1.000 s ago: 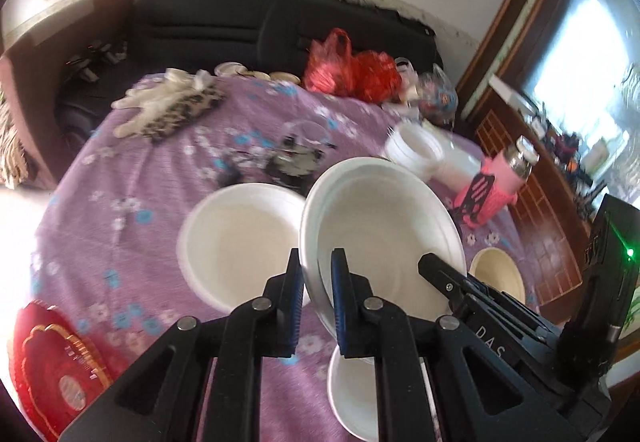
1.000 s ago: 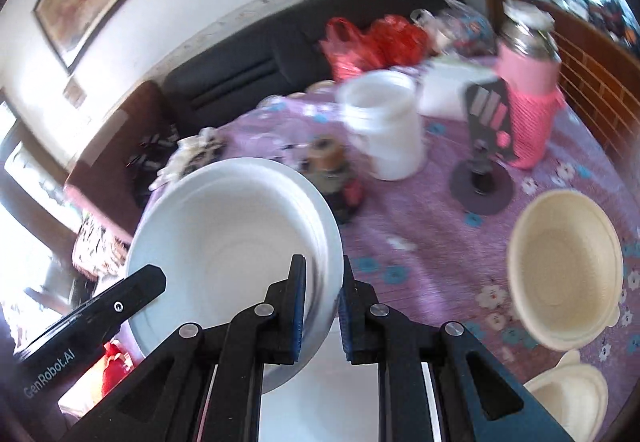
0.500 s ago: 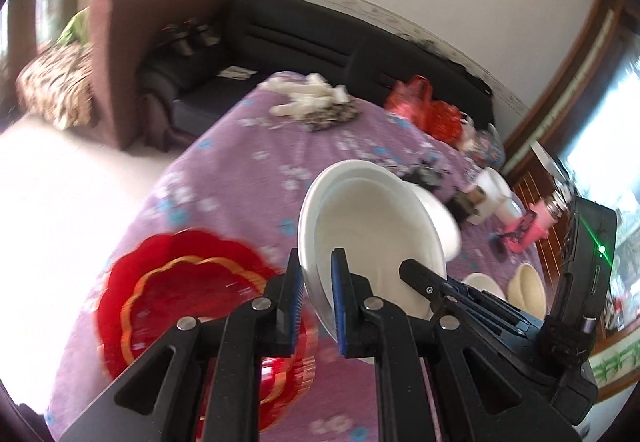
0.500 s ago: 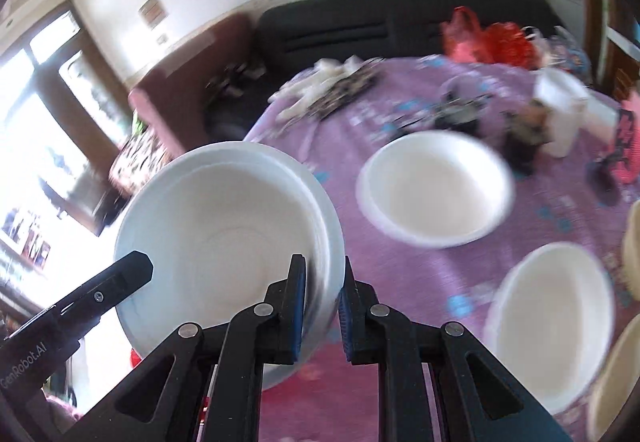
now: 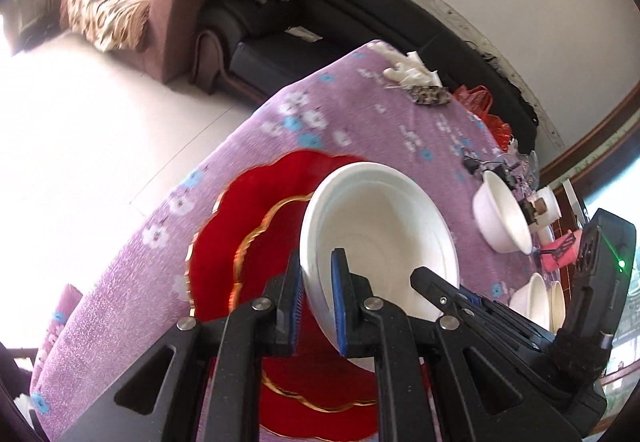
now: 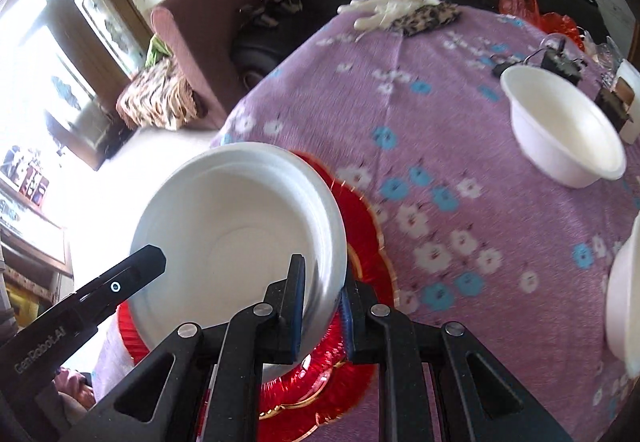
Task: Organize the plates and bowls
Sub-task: 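Carry the white bowl with both tools and lower it onto the red plates, then open both tools and move them to the next white bowl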
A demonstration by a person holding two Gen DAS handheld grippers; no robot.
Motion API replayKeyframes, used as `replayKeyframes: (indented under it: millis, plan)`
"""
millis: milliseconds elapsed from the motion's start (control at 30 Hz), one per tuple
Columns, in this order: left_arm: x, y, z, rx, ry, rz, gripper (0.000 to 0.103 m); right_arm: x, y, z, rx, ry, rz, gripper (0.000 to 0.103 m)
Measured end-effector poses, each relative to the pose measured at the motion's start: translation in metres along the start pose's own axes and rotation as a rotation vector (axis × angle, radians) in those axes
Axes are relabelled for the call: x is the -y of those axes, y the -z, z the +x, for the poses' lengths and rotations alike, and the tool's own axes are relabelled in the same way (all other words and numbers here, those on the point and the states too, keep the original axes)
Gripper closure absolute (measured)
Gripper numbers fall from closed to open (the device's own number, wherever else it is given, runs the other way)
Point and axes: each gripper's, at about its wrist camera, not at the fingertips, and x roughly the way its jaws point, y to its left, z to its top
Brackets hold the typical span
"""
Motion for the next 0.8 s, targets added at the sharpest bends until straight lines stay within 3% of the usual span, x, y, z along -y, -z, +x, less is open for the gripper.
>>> replayKeyframes:
  millis: [333,467,600,700,800]
  plan:
    - [-0.013,0.007,0.006,-0.005,-0.006,-0.018,0.089,-0.004,0.009,0.018,-0.041,-0.002,-0.002,0.083]
    - [-0.017,0.006,0.008,-0.002,0.016,-0.051,0.059,-0.002,0.01,0.019,-0.036,-0.012,0.025,0.075]
    - [-0.017,0.007,0.007,-0.002,0.03,-0.063,0.051,-0.004,0.011,0.015,-0.013,-0.04,0.022,0.056]
    - [-0.016,0.008,0.005,0.0,0.046,-0.067,0.043,-0.004,0.013,0.009,0.015,-0.041,0.021,0.051]
    - [-0.016,0.01,0.001,0.009,0.053,-0.074,0.043,-0.001,0.015,0.002,0.038,-0.064,0.031,0.05]
